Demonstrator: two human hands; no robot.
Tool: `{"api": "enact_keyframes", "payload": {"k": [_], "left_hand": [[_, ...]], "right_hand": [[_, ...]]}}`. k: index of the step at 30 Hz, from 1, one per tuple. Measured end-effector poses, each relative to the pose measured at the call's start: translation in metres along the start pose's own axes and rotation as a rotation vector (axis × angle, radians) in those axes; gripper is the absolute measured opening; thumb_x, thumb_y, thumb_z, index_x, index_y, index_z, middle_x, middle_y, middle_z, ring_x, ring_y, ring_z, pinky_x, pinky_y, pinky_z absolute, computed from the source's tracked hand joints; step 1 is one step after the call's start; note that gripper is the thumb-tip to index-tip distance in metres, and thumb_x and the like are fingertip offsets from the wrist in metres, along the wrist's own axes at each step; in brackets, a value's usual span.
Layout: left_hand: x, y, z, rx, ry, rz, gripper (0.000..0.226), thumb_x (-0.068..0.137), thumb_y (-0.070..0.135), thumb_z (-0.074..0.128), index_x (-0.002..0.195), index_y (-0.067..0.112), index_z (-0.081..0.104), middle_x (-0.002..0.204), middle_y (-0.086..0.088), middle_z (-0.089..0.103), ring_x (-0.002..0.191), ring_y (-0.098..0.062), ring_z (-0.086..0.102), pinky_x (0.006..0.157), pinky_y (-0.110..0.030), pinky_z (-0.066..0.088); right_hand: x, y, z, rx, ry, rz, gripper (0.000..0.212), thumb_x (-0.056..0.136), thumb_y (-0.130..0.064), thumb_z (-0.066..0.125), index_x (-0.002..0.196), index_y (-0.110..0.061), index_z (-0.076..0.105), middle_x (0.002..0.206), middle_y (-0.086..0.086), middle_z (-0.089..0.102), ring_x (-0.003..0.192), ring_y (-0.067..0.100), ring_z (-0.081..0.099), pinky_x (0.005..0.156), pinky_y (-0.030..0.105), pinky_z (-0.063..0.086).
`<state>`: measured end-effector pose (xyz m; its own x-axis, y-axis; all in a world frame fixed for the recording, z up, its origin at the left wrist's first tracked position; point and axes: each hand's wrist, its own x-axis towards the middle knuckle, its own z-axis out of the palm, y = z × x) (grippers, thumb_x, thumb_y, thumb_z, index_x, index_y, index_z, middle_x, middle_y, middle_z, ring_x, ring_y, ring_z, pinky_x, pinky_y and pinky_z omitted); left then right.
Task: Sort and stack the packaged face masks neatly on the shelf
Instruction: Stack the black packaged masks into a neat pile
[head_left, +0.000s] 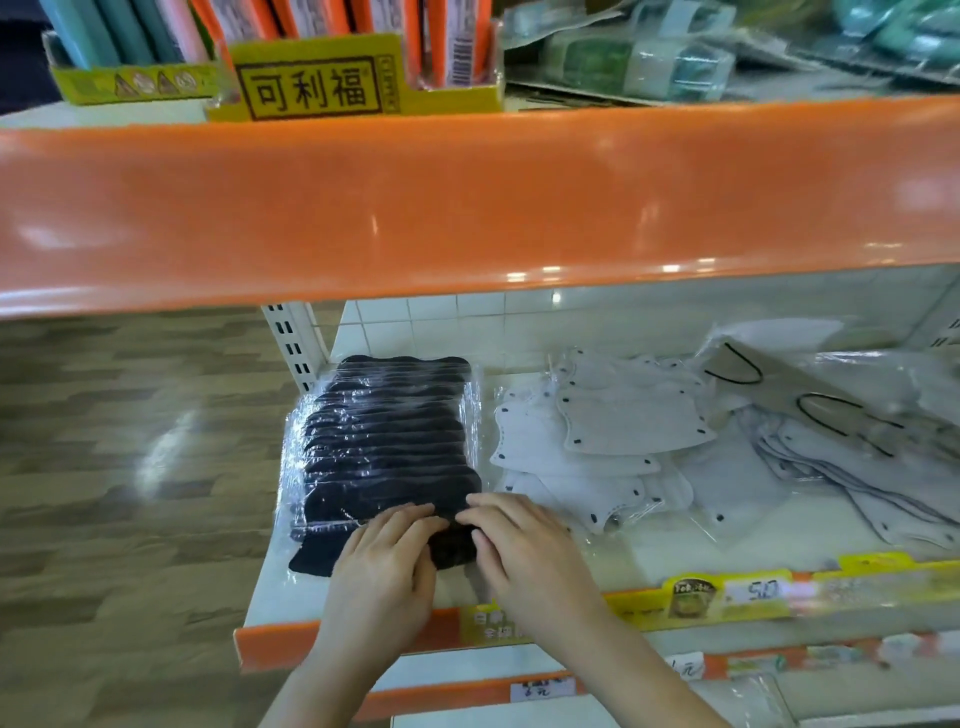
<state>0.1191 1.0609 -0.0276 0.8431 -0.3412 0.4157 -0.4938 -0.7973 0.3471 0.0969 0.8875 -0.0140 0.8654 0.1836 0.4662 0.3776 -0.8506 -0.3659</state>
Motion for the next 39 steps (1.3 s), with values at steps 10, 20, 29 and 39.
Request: {"api": "enact_keyframes", "payload": {"k": [10, 20, 29, 39], "left_hand": [[0.044, 0.085, 0.032, -0.088, -0.053, 0.059, 0.032, 0.077, 0.021, 0.041, 0.089, 0.021, 0.071, 0.087, 0.010, 0.069, 0.079, -0.011, 0.062, 0.063, -0.023, 0.050], [0.078, 0.173, 0.084, -0.101, -0.127, 0.204, 0.034, 0.072, 0.022, 0.040, 0.087, 0.020, 0.070, 0.084, 0.006, 0.069, 0.075, -0.018, 0.065, 0.059, -0.024, 0.052], [0.094, 0.232, 0.125, -0.123, -0.192, 0.201, 0.035, 0.070, 0.017, 0.041, 0.091, 0.020, 0.069, 0.088, 0.005, 0.068, 0.082, -0.019, 0.066, 0.062, -0.031, 0.054], [0.111, 0.276, 0.155, -0.081, -0.285, 0.112, 0.039, 0.068, 0.018, 0.038, 0.091, 0.021, 0.070, 0.091, 0.006, 0.069, 0.082, -0.017, 0.067, 0.060, -0.029, 0.054]], "right_hand": [[-0.030, 0.077, -0.055, -0.100, 0.095, 0.094, 0.027, 0.085, -0.020, 0.045, 0.098, -0.018, 0.068, 0.101, -0.005, 0.066, 0.094, 0.013, 0.061, 0.075, 0.031, 0.054], [-0.070, 0.155, -0.108, -0.214, 0.022, 0.247, 0.029, 0.083, -0.029, 0.045, 0.104, -0.022, 0.064, 0.103, -0.006, 0.063, 0.094, 0.016, 0.060, 0.075, 0.029, 0.051], [-0.087, 0.218, -0.139, -0.256, 0.018, 0.326, 0.029, 0.076, -0.022, 0.057, 0.103, -0.017, 0.066, 0.105, -0.001, 0.063, 0.096, 0.022, 0.061, 0.078, 0.032, 0.051], [-0.087, 0.272, -0.158, -0.344, 0.080, 0.362, 0.031, 0.069, -0.012, 0.077, 0.098, -0.013, 0.065, 0.106, 0.004, 0.062, 0.096, 0.027, 0.062, 0.073, 0.037, 0.053]]}}
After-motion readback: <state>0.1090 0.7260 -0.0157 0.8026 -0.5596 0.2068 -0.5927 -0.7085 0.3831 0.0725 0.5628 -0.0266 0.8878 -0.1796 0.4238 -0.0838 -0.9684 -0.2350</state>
